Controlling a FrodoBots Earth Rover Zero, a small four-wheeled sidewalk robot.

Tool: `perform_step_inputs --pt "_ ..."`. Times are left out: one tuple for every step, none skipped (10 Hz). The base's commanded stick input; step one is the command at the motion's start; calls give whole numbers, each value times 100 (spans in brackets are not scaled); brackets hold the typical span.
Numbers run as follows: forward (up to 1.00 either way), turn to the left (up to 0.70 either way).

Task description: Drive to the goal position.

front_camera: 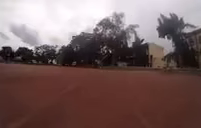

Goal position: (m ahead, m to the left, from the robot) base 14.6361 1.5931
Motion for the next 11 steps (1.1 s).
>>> perform_step_inputs --pt "50 0" --pt "50 0" --pt "50 0" --pt "50 0" --pt "50 0" --pt "50 0" --pt "50 0" --pt "50 0" --pt "50 0" --pt "50 0" --pt "50 0"
